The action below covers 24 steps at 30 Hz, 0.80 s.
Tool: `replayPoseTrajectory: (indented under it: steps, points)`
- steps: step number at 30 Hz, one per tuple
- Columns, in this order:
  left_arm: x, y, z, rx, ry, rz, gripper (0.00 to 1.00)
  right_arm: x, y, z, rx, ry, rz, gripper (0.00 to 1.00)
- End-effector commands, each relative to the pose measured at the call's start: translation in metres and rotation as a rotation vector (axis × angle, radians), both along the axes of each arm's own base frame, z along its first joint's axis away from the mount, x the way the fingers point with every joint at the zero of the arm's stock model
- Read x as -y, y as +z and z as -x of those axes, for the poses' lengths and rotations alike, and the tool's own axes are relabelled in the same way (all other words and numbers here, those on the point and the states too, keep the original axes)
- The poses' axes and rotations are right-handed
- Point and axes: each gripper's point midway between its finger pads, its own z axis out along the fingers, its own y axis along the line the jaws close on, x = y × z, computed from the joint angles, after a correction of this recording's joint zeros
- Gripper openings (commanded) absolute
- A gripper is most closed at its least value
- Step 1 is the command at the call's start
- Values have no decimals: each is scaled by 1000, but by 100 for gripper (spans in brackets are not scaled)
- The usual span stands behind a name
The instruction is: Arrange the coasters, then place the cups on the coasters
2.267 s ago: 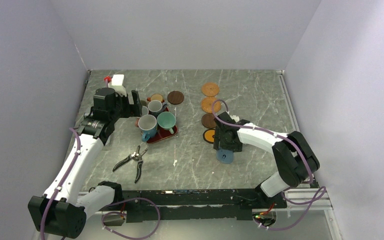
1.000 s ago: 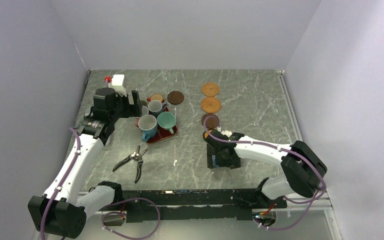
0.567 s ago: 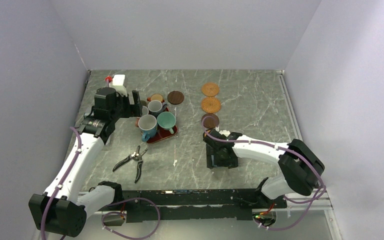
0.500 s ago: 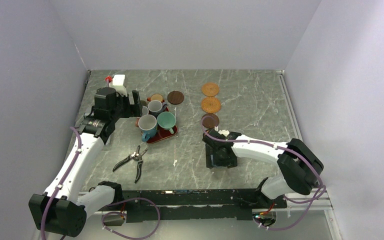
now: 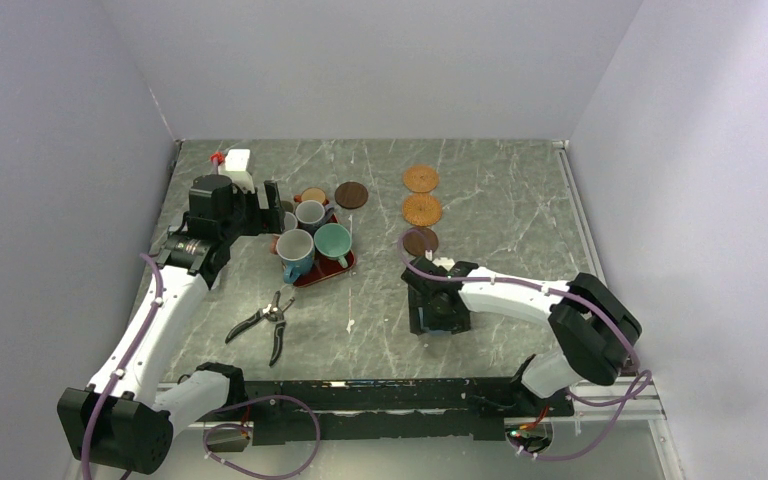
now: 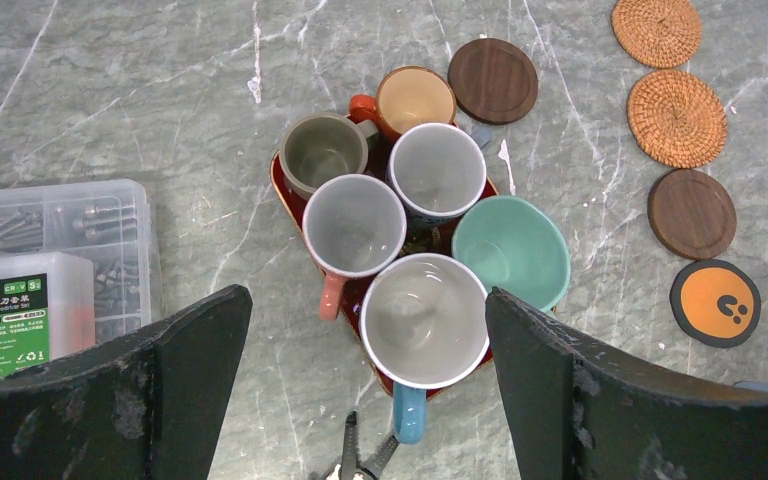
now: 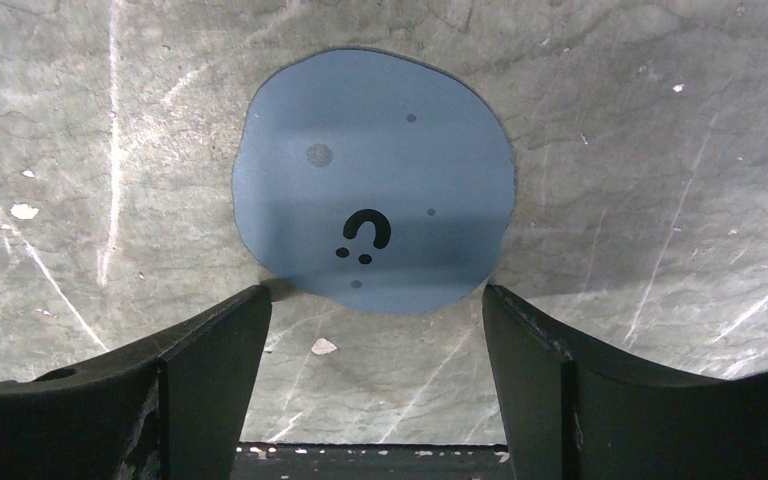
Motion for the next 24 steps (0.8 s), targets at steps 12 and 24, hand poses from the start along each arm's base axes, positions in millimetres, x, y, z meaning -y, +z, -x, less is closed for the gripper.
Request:
replayPoseTrajectory:
  steps: [12, 24]
  points:
    - [1, 11, -5, 33, 0, -5, 94, -14, -20, -16, 31, -55, -5, 78]
    - [0, 11, -5, 32, 1, -6, 94, -9, -26, -25, 55, -101, 24, 78]
